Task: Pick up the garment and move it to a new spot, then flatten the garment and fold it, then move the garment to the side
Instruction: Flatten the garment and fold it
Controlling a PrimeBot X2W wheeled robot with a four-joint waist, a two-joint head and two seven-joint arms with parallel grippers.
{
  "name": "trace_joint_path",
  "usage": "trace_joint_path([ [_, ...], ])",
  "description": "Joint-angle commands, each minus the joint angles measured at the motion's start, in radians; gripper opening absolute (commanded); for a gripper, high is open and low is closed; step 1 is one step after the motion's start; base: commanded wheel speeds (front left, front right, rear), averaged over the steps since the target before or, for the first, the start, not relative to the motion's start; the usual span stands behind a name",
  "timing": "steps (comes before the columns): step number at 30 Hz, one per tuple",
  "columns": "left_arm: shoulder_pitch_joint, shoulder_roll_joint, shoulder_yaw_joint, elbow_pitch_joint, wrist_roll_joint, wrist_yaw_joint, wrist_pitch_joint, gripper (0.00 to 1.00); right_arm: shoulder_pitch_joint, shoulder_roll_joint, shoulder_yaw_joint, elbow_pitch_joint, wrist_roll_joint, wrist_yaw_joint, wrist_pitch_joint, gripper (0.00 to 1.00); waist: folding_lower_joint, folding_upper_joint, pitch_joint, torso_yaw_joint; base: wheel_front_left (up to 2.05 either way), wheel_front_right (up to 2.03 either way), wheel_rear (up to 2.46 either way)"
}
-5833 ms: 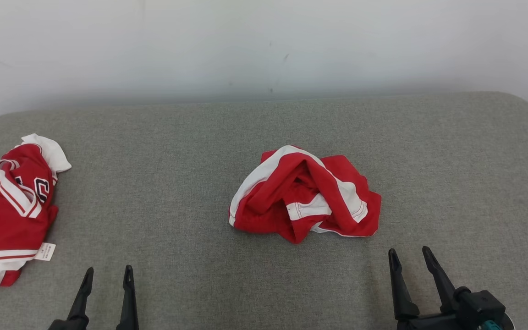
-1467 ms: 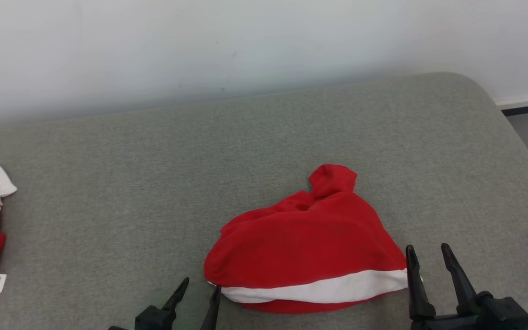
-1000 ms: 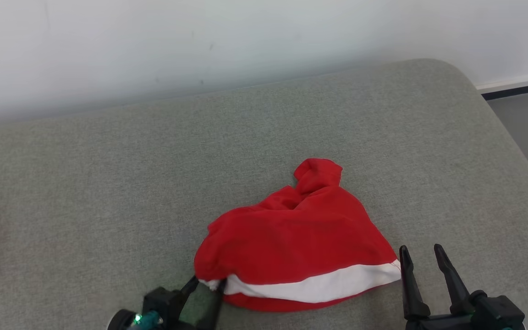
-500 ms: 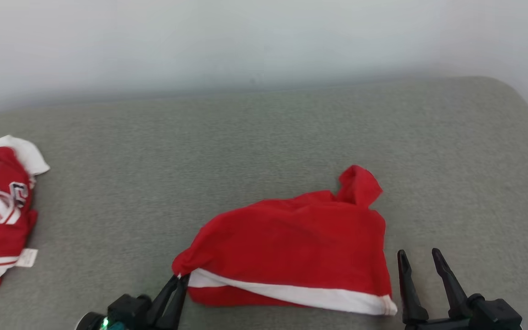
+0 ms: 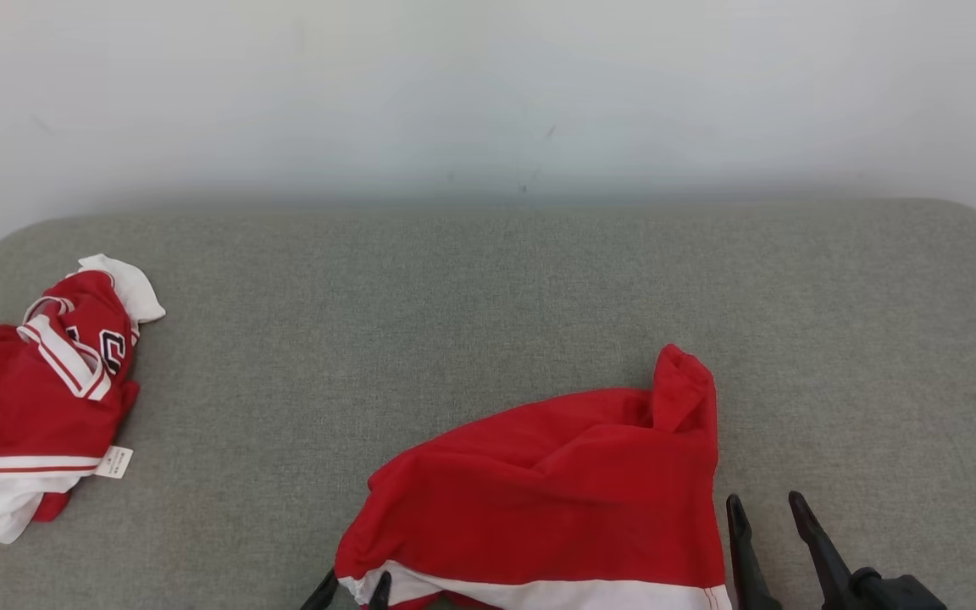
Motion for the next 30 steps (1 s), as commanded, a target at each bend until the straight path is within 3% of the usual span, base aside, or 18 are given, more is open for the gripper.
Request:
trace_joint_path([
  [1, 0.024, -0.002, 0.004, -0.002, 0.001, 0.001, -0.002, 1.00, 0.014, 0.001, 0.004, 0.005, -0.007, -0.002, -0.002, 1.00, 0.0000, 0.0000, -0.015, 0.002, 0.00, 0.00, 0.00],
  [16, 0.098, 0.066, 0.075, -0.012, -0.025, 0.001, -0.002, 1.00, 0.113, 0.000, 0.036, 0.062, -0.062, -0.002, -0.002, 1.00, 0.0000, 0.0000, -0.039, -0.003, 0.00, 0.00, 0.00],
  [30, -0.056, 0.102, -0.078, 0.125, -0.105, 0.001, -0.002, 1.00, 0.039, -0.013, 0.075, 0.233, -0.103, -0.002, -0.001, 1.00, 0.0000, 0.0000, -0.011, -0.015, 0.00, 0.00, 0.00],
])
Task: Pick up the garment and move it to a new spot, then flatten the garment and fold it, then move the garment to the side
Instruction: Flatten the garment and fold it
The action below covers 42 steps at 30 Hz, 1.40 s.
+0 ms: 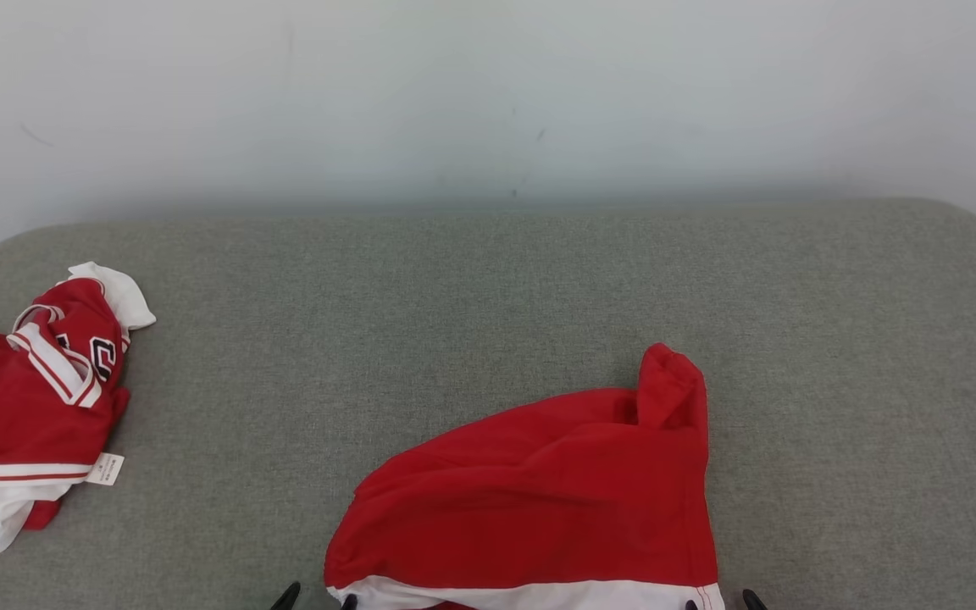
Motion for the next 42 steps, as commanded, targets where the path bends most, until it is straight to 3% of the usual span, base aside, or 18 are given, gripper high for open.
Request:
trace_joint_path([
  [1, -0.021, 0.003, -0.007, 0.008, -0.011, 0.001, -0.002, 1.00, -0.014, -0.002, 0.002, 0.012, -0.005, -0.002, -0.002, 1.00, -0.0001, 0.0000, 0.002, -0.001, 0.00, 0.00, 0.00],
  [7, -0.054, -0.001, -0.047, 0.036, -0.042, 0.001, -0.002, 1.00, -0.040, -0.001, 0.014, 0.062, 0.002, -0.002, -0.001, 1.00, -0.0001, 0.0000, 0.001, 0.000, 0.00, 0.00, 0.00],
  [8, -0.054, -0.005, -0.053, 0.040, -0.059, 0.001, -0.002, 1.00, -0.044, 0.000, 0.017, 0.074, 0.005, -0.002, -0.002, 0.96, -0.0001, 0.0000, 0.000, 0.000, 0.00, 0.00, 0.00],
  [9, -0.056, -0.006, -0.059, 0.044, -0.070, 0.001, -0.002, 1.00, -0.049, 0.001, 0.019, 0.084, 0.007, -0.002, -0.001, 0.69, -0.0001, 0.0000, 0.000, 0.000, 0.00, 0.00, 0.00],
  [10, -0.063, -0.005, -0.064, 0.050, -0.076, 0.001, -0.002, 1.00, -0.055, 0.001, 0.023, 0.096, 0.009, -0.002, -0.001, 0.49, -0.0001, 0.0000, 0.000, 0.001, 0.00, 0.00, 0.00],
  [11, -0.067, -0.007, -0.071, 0.059, -0.091, 0.001, -0.002, 0.82, -0.061, 0.002, 0.027, 0.107, 0.011, -0.002, -0.001, 0.29, -0.0001, 0.0000, 0.000, 0.001, 0.00, 0.00, 0.00],
  [12, -0.067, -0.007, -0.071, 0.059, -0.091, 0.001, -0.002, 0.82, -0.061, 0.002, 0.027, 0.107, 0.011, -0.002, -0.001, 0.29, -0.0001, 0.0000, 0.000, 0.001, 0.00, 0.00, 0.00],
  [13, -0.071, -0.011, -0.087, 0.063, -0.111, 0.001, -0.002, 0.39, -0.069, 0.002, 0.030, 0.118, 0.013, -0.002, -0.001, 0.07, -0.0001, 0.0000, 0.000, 0.001, 0.00, 0.00, 0.00],
  [14, -0.080, -0.013, -0.120, 0.072, -0.149, 0.001, -0.002, 0.00, -0.081, 0.003, 0.034, 0.130, 0.016, -0.002, -0.002, 0.00, -0.0001, 0.0000, 0.000, 0.004, 0.00, 0.00, 0.00],
  [20, -0.096, 0.009, -0.151, 0.058, -0.216, 0.001, -0.002, 0.00, -0.070, -0.004, 0.011, 0.093, 0.026, -0.002, -0.001, 0.00, -0.0001, 0.0000, -0.001, 0.006, 0.00, 0.00, 0.00],
  [32, 0.007, 0.034, -0.019, -0.140, -0.104, 0.001, -0.002, 0.00, 0.007, -0.039, 0.010, -0.127, 0.076, -0.002, -0.001, 0.00, -0.0001, 0.0000, -0.007, -0.007, 0.00, 0.00, 0.00],
  [38, -0.115, 0.045, 0.023, -0.155, -0.062, 0.002, 0.007, 0.00, -0.080, -0.065, 0.041, -0.196, 0.115, -0.002, -0.002, 0.00, -0.0001, 0.0000, 0.011, -0.023, 0.00, 0.00, 0.00],
  [42, -0.291, 0.075, -0.007, -0.166, -0.046, 0.002, 0.088, 0.00, -0.219, -0.109, 0.088, -0.210, 0.133, -0.002, -0.001, 0.00, -0.0001, 0.0000, 0.051, -0.042, 0.00, 0.00, 0.00],
])
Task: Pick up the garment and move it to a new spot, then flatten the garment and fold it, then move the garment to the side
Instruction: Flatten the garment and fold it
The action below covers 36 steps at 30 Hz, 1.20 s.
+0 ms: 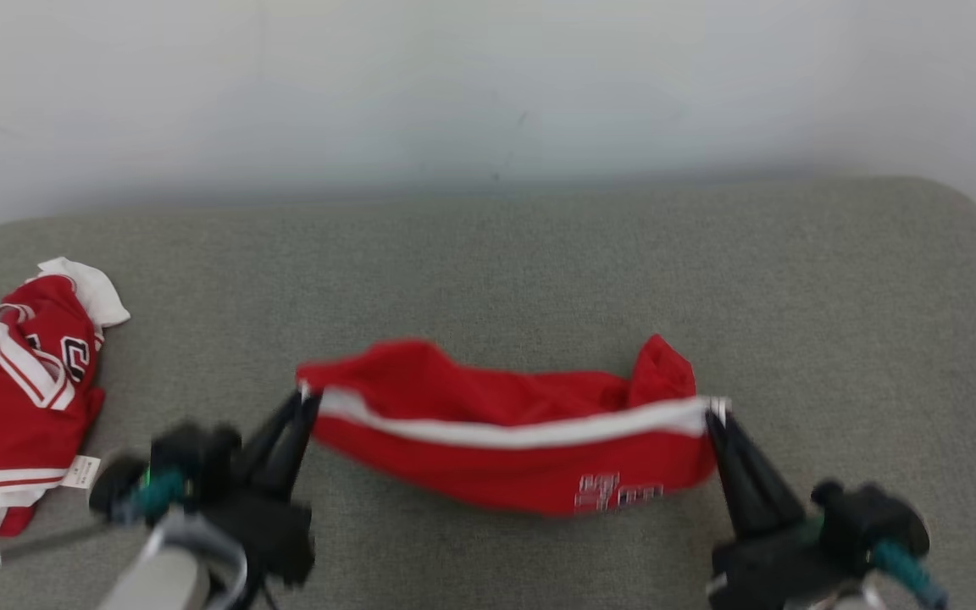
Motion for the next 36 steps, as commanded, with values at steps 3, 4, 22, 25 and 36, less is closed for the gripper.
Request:
trace_joint_path([
  [3, -0.205, 0.033, -0.029, -0.021, -0.030, 0.002, 0.096, 0.00, -0.173, -0.031, 0.012, 0.007, 0.039, -0.002, -0.002, 0.00, 0.0000, 0.0000, 0.076, -0.028, 0.00, 0.00, 0.00],
  [4, -0.266, 0.044, -0.037, -0.020, -0.041, 0.002, 0.118, 0.00, -0.226, -0.037, 0.011, 0.014, 0.046, -0.002, -0.002, 0.00, 0.0000, 0.0000, 0.094, -0.030, 0.00, 0.00, 0.00],
  [22, -1.206, 0.039, -0.118, 0.273, -0.231, 0.001, 0.344, 0.00, -1.230, -0.104, 0.040, 0.300, 0.194, -0.002, 0.110, 0.00, 0.0000, 0.0000, 0.441, -0.046, 0.00, 0.00, 0.00],
  [25, -1.330, 0.029, -0.131, 0.327, -0.233, 0.001, 0.332, 0.00, -1.370, -0.113, 0.044, 0.356, 0.198, -0.002, 0.119, 0.00, 0.0000, 0.0000, 0.488, -0.049, 0.00, 0.00, 0.00],
  [36, -1.588, 0.007, -0.204, 0.468, -0.277, 0.001, 0.256, 0.00, -1.657, -0.131, 0.077, 0.556, 0.197, -0.002, 0.074, 0.00, 0.0000, 0.0000, 0.563, -0.061, 0.00, 0.00, 0.00],
])
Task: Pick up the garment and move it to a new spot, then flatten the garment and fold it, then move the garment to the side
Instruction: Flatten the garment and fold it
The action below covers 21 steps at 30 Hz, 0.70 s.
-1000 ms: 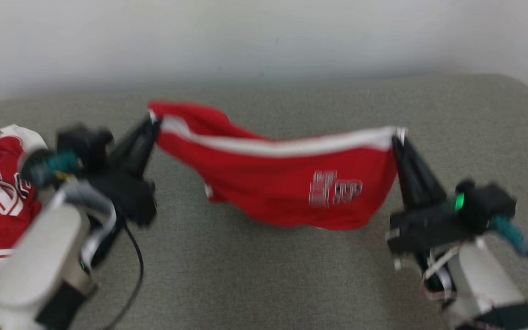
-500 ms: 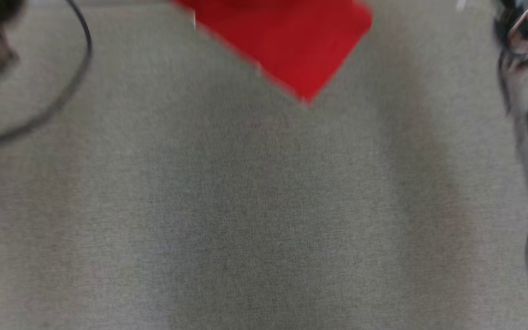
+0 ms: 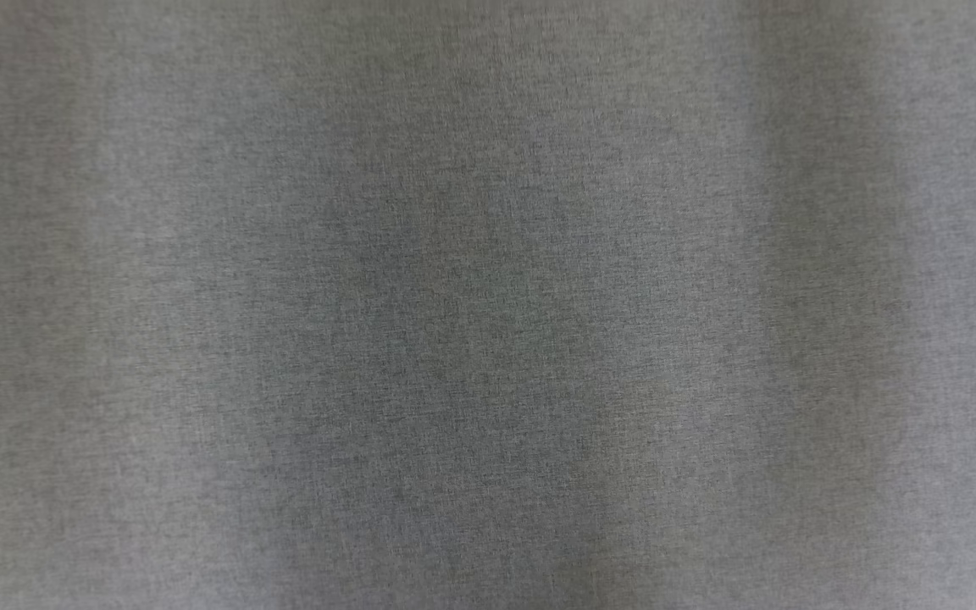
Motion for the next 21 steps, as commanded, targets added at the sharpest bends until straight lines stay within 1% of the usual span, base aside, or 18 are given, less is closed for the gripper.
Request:
trace_joint_path([
  [1, -0.010, -0.001, -0.012, 0.012, -0.007, 0.001, -0.015, 0.00, -0.013, -0.003, 0.006, 0.014, 0.010, -0.002, -0.013, 0.00, -0.0003, -0.0003, 0.022, -0.005, 0.00, 0.00, 0.00],
  [6, 0.036, -0.008, -0.068, 0.021, -0.057, 0.001, -0.068, 0.00, 0.024, -0.004, 0.028, 0.033, 0.028, -0.002, -0.054, 0.00, -0.0003, -0.0003, 0.025, -0.001, 0.00, 0.00, 0.00],
  [11, 0.146, -0.003, -0.111, -0.017, -0.114, 0.001, -0.149, 0.00, 0.140, -0.026, 0.047, -0.014, 0.046, -0.002, -0.077, 0.00, -0.0003, -0.0003, -0.006, 0.005, 0.00, 0.00, 0.00],
  [15, 0.281, 0.007, -0.127, -0.064, -0.161, 0.001, -0.218, 0.00, 0.291, -0.046, 0.034, -0.105, 0.067, -0.002, -0.080, 0.00, -0.0003, -0.0003, -0.057, 0.011, 0.00, 0.00, 0.00],
  [18, 0.418, 0.015, -0.133, -0.105, -0.193, 0.001, -0.264, 0.00, 0.459, -0.060, 0.017, -0.199, 0.079, -0.002, -0.079, 0.00, -0.0003, -0.0003, -0.111, 0.012, 0.00, 0.00, 0.00],
  [19, 0.518, 0.017, -0.132, -0.141, -0.215, 0.008, -0.288, 0.00, 0.576, -0.071, 0.004, -0.257, 0.084, -0.002, -0.079, 0.00, -0.0003, -0.0003, -0.151, 0.015, 0.00, 0.00, 0.00],
  [20, 0.518, 0.017, -0.132, -0.141, -0.215, 0.008, -0.288, 0.00, 0.576, -0.071, 0.004, -0.257, 0.084, -0.002, -0.079, 0.00, -0.0003, -0.0003, -0.151, 0.015, 0.00, 0.00, 0.00],
  [21, 0.567, 0.019, -0.131, -0.159, -0.223, 0.010, -0.296, 0.00, 0.635, -0.075, -0.004, -0.285, 0.087, -0.002, -0.079, 0.00, -0.0003, -0.0003, -0.168, 0.018, 0.00, 0.00, 0.00],
])
